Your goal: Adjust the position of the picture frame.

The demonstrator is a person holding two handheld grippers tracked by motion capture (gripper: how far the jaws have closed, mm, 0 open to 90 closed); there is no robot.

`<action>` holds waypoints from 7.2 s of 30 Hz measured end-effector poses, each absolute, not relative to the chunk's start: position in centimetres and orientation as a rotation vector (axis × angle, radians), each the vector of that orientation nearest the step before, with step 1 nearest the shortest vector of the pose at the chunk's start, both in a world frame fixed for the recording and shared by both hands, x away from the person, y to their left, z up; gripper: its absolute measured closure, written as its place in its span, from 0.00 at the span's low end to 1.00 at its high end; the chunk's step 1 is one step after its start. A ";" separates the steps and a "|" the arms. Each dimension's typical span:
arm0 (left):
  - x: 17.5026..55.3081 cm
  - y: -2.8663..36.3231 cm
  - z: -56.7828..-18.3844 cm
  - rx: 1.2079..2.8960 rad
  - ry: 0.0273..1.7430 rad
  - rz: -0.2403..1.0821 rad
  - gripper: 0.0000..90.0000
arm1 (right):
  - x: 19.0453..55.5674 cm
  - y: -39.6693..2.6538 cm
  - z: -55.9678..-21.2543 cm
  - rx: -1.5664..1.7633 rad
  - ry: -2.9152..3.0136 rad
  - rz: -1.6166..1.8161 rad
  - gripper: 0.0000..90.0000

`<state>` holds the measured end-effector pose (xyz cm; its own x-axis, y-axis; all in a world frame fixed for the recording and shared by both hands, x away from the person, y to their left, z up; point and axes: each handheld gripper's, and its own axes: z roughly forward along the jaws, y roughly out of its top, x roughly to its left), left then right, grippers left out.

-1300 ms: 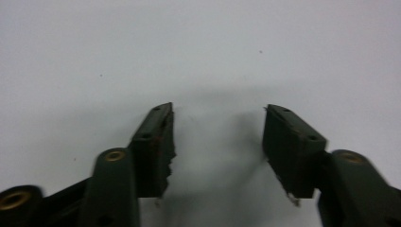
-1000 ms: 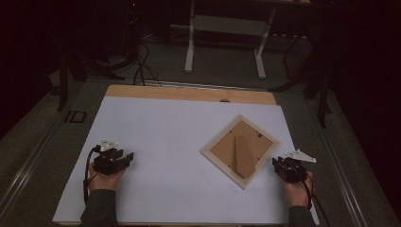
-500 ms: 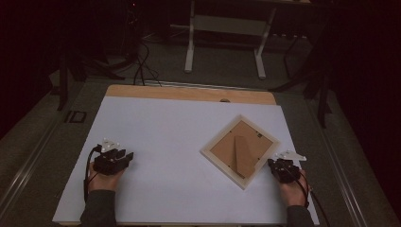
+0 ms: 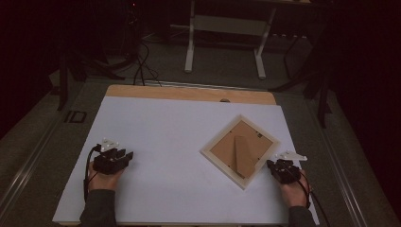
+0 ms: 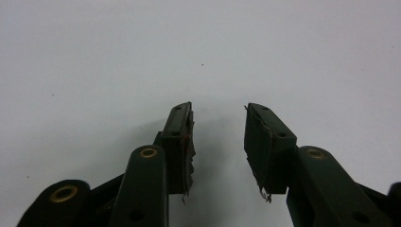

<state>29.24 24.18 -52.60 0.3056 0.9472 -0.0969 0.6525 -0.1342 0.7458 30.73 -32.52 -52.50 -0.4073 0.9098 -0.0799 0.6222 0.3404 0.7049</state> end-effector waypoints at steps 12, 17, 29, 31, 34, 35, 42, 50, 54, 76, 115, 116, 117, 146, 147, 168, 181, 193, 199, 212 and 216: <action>29.3 24.2 -52.4 1.875 1.429 0.543 0.71 | 30.4 -32.2 -52.2 1.327 2.183 0.848 1.00; 29.3 24.1 -52.4 1.880 1.431 0.549 0.71 | 30.2 -32.1 -51.9 1.323 2.221 0.903 1.00; 29.4 24.1 -52.5 1.885 1.436 0.554 0.71 | 29.8 -32.1 -52.1 1.291 2.304 0.843 1.00; 29.4 24.1 -52.5 1.886 1.436 0.554 0.71 | 29.8 -31.9 -52.2 1.282 2.319 0.828 1.00; 29.4 24.1 -52.5 1.886 1.438 0.558 0.71 | 29.6 -31.6 -52.2 1.262 2.339 0.811 1.00; 29.4 24.1 -52.5 1.883 1.440 0.558 0.71 | 29.6 -31.5 -52.2 1.260 2.344 0.809 1.00; 29.5 24.2 -52.5 1.883 1.441 0.560 0.70 | 29.5 -31.3 -52.2 1.248 2.360 0.815 1.00; 29.4 24.1 -52.4 1.878 1.430 0.572 0.71 | 29.5 -30.9 -52.2 1.221 2.385 0.845 1.00; 29.5 24.1 -52.4 1.884 1.434 0.565 0.71 | 29.6 -30.7 -52.1 1.206 2.394 0.844 1.00; 29.7 24.2 -52.6 1.884 1.444 0.559 0.70 | 30.5 -27.6 -52.2 1.126 2.452 0.880 1.00; 29.8 24.3 -52.4 1.871 1.434 0.569 0.69 | 33.3 -19.7 -51.7 0.940 2.547 0.958 1.00; 29.8 24.3 -52.4 1.871 1.435 0.570 0.69 | 33.4 -19.9 -51.6 0.943 2.537 0.968 1.00; 29.8 24.3 -52.4 1.872 1.434 0.569 0.69 | 33.5 -20.2 -51.3 0.954 2.524 0.974 1.00; 29.9 24.0 -52.5 1.879 1.401 0.533 0.75 | 37.9 -29.5 -50.4 1.343 2.150 0.985 1.00; 29.9 23.9 -52.6 1.884 1.397 0.536 0.75 | 38.0 -29.8 -50.5 1.359 2.132 0.983 1.00; 29.7 23.7 -52.5 1.931 1.391 0.601 0.93 | 40.3 -31.8 -51.9 1.612 2.016 0.977 1.00; 29.8 23.8 -52.3 1.870 1.371 0.511 0.96 | 40.7 -31.3 -52.9 1.654 2.045 0.982 1.00; 29.9 23.7 -52.4 1.877 1.355 0.488 1.00 | 41.4 -29.5 -52.8 1.629 2.087 0.970 1.00; 30.0 23.2 -52.4 1.877 1.327 0.465 1.00 | 41.7 -28.8 -52.8 1.616 2.103 0.962 1.00; 31.2 19.9 -52.6 1.956 1.269 0.420 1.00 | 41.9 -27.8 -52.7 1.590 2.135 0.952 1.00; 32.0 18.3 -52.7 1.958 1.248 0.387 1.00 | 42.1 -27.6 -52.7 1.585 2.137 0.947 1.00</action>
